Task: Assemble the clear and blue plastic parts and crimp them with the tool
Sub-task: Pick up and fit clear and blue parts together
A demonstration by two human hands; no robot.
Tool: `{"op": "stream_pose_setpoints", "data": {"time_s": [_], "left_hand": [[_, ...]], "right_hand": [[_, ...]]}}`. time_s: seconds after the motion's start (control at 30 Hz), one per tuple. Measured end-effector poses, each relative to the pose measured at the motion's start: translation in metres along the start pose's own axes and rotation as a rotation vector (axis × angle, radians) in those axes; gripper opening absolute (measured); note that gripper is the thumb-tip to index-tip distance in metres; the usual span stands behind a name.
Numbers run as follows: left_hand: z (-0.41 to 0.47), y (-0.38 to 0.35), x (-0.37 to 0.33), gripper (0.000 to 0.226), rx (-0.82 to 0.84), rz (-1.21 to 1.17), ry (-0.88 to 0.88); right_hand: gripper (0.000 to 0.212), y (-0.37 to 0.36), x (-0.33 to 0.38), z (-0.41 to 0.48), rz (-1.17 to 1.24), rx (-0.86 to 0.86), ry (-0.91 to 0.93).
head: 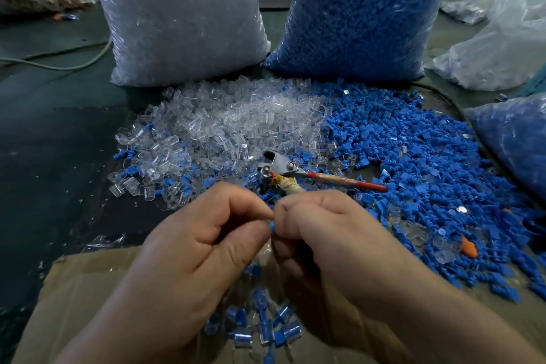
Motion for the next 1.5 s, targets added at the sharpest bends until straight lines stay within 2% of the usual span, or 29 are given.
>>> {"op": "stream_pose_setpoints", "data": {"time_s": [0.03, 0.17, 0.3, 0.4, 0.47, 0.53, 0.6, 0.63, 0.7, 0.77, 0.9, 1.17, 1.3, 1.37, 1.5], "left_hand": [[-0.001, 0.003, 0.000, 0.033, 0.006, 0.056, 0.003], [0.000, 0.014, 0.014, 0.010, 0.072, 0.347, 0.131], [-0.001, 0.001, 0.017, 0.013, 0.208, 0.530, 0.129], [-0.003, -0.015, 0.013, 0.022, 0.323, 0.540, 0.087], [-0.003, -0.017, 0.012, 0.024, 0.325, 0.522, 0.087], [0.000, -0.009, 0.016, 0.024, 0.217, 0.540, 0.136], [0.003, 0.007, 0.023, 0.025, 0.031, 0.568, 0.178], [0.005, 0.013, 0.028, 0.032, -0.029, 0.601, 0.199], [0.011, 0.013, 0.034, 0.057, -0.040, 0.740, 0.226], [0.014, 0.004, 0.036, 0.066, 0.009, 0.838, 0.214], [0.015, -0.005, 0.036, 0.052, 0.047, 0.816, 0.200], [0.014, -0.002, 0.036, 0.012, -0.055, 0.671, 0.202], [0.012, 0.007, 0.037, 0.011, -0.161, 0.576, 0.243], [0.013, 0.004, 0.037, 0.010, -0.132, 0.585, 0.232], [0.016, -0.004, 0.032, 0.025, -0.042, 0.638, 0.177]], "right_hand": [[0.023, 0.002, 0.000, 0.000, -0.097, 0.015, -0.014], [0.035, 0.014, 0.006, -0.003, -0.872, -0.080, 0.078], [0.030, 0.015, 0.000, -0.006, -1.097, -0.138, 0.083], [0.038, 0.020, 0.001, -0.003, -1.149, -0.203, 0.075], [0.045, 0.018, 0.001, 0.001, -1.179, -0.239, 0.105], [0.046, 0.012, 0.001, 0.008, -1.188, -0.250, 0.137], [0.046, 0.006, 0.001, 0.015, -1.186, -0.250, 0.171], [0.045, 0.003, 0.001, 0.018, -1.191, -0.251, 0.186], [0.042, -0.001, 0.002, 0.021, -1.208, -0.249, 0.221], [0.038, -0.006, 0.003, 0.022, -1.225, -0.226, 0.262], [0.031, -0.010, 0.000, 0.024, -1.179, -0.175, 0.271], [0.020, 0.000, -0.006, 0.027, -1.063, -0.150, 0.211], [0.018, 0.009, -0.007, 0.026, -0.987, -0.184, 0.192], [0.015, 0.010, -0.007, 0.025, -0.972, -0.188, 0.182], [0.004, 0.010, -0.007, 0.025, -0.960, -0.200, 0.167]]}}
Point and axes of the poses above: each hand's wrist, its own z-axis towards the middle knuckle, its own y-axis out of the back of the hand, x = y × z, the point moved 9 cm from there along z, towards the middle knuckle
